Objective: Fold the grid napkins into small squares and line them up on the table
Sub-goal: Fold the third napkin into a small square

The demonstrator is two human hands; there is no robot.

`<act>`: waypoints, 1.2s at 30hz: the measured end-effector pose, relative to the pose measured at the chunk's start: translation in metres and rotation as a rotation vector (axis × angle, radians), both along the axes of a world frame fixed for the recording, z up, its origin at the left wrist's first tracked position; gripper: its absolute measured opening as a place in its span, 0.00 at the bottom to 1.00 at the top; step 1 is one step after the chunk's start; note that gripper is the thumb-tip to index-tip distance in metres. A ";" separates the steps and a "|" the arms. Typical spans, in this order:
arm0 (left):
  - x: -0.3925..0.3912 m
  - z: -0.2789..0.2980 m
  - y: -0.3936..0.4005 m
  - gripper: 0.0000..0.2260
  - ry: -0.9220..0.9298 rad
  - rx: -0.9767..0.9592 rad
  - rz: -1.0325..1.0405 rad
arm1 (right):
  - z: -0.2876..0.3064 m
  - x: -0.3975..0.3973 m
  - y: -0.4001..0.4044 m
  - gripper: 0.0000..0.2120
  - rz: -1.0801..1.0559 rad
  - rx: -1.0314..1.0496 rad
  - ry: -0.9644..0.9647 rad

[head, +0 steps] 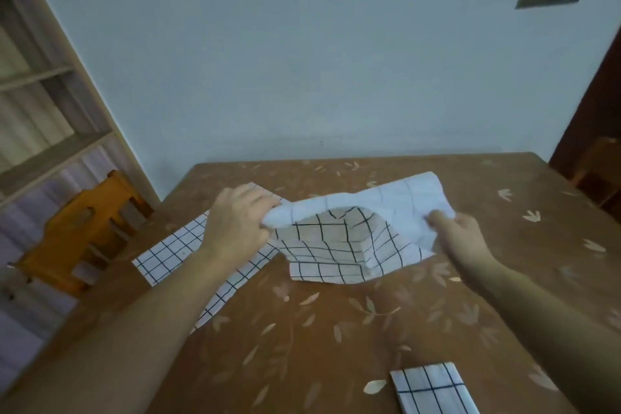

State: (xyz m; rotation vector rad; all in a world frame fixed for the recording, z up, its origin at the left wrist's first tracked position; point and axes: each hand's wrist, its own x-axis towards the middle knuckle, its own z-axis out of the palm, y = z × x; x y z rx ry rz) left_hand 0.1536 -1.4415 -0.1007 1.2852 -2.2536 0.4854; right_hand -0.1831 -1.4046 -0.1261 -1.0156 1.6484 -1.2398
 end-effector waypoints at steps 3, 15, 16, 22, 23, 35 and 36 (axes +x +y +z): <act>0.028 -0.068 0.034 0.14 -0.192 0.180 -0.110 | -0.060 0.012 0.024 0.12 0.115 0.337 0.075; 0.086 -0.177 0.082 0.14 -0.287 0.602 -0.247 | -0.124 0.074 0.086 0.07 0.031 0.719 0.212; 0.089 -0.180 0.081 0.13 -0.282 0.639 -0.226 | -0.128 0.076 0.087 0.07 0.023 0.731 0.226; 0.097 -0.180 0.061 0.10 -0.214 0.690 -0.108 | -0.132 0.088 0.079 0.09 0.016 0.729 0.232; 0.095 -0.174 0.055 0.09 -0.189 0.708 -0.091 | -0.131 0.087 0.074 0.09 0.026 0.733 0.223; 0.094 -0.030 -0.043 0.07 0.289 0.039 0.005 | -0.022 0.112 -0.022 0.15 -0.054 -0.151 0.193; 0.100 -0.046 -0.034 0.08 0.207 0.065 -0.032 | -0.033 0.111 -0.013 0.17 -0.026 -0.106 0.221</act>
